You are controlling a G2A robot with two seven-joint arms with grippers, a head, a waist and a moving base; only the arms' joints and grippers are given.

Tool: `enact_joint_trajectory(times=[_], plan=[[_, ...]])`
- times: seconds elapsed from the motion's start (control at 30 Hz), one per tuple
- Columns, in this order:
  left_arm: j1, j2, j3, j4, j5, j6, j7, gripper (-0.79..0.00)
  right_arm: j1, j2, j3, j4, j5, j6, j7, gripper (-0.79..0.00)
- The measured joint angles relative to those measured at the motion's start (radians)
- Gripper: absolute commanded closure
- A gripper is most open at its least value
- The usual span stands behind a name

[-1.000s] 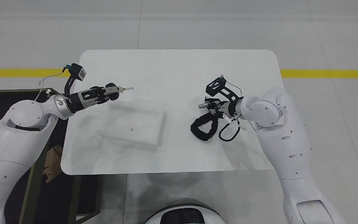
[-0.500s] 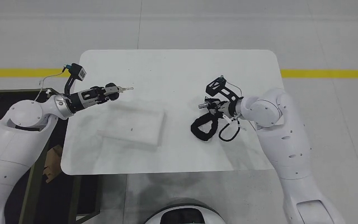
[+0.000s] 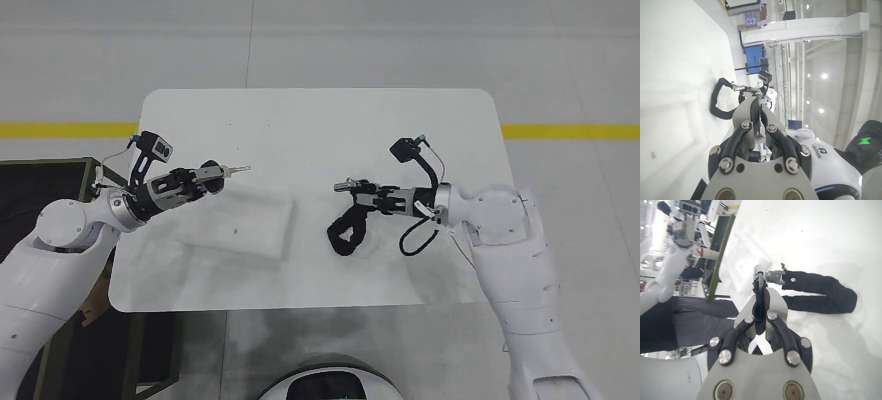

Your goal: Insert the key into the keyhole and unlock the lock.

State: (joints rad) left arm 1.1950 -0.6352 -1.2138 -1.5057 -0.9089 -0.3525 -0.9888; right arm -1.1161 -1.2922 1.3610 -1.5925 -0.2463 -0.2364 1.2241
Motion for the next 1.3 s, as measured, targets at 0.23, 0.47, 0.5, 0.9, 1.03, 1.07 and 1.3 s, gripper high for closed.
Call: enact_joint_trajectory(times=[0.23, 0.47, 0.5, 0.9, 1.03, 1.07, 1.3], plan=[[-0.011, -0.009, 0.003, 0.008, 0.012, 0.005, -0.028, 0.0, 0.014, -0.002, -0.007, 0.037, 0.123, -0.013, -0.001, 0.0], [0.069, -0.022, -0.011, -0.052, 0.023, -0.045, 0.008, 0.0, -0.083, -0.006, -0.025, -0.009, 0.303, -0.035, -0.035, 0.0], [0.072, -0.027, -0.003, -0.062, 0.017, -0.043, 0.005, 0.0, -0.085, -0.007, -0.032, -0.003, 0.341, -0.042, -0.031, 0.0], [0.001, -0.095, 0.078, -0.109, 0.186, -0.041, 0.022, 0.0, -0.066, -0.002, -0.056, 0.058, 0.48, -0.09, -0.001, 0.0], [-0.001, -0.112, 0.078, -0.107, 0.202, -0.019, 0.032, 0.0, -0.074, 0.004, -0.057, 0.032, 0.419, -0.104, -0.024, 0.0], [-0.001, -0.115, 0.077, -0.107, 0.208, -0.018, 0.033, 0.0, -0.076, 0.005, -0.059, 0.028, 0.415, -0.104, -0.026, 0.0], [-0.002, -0.138, 0.066, -0.107, 0.252, 0.0, 0.038, 0.0, -0.078, 0.011, -0.065, 0.02, 0.41, -0.101, -0.028, 0.0]])
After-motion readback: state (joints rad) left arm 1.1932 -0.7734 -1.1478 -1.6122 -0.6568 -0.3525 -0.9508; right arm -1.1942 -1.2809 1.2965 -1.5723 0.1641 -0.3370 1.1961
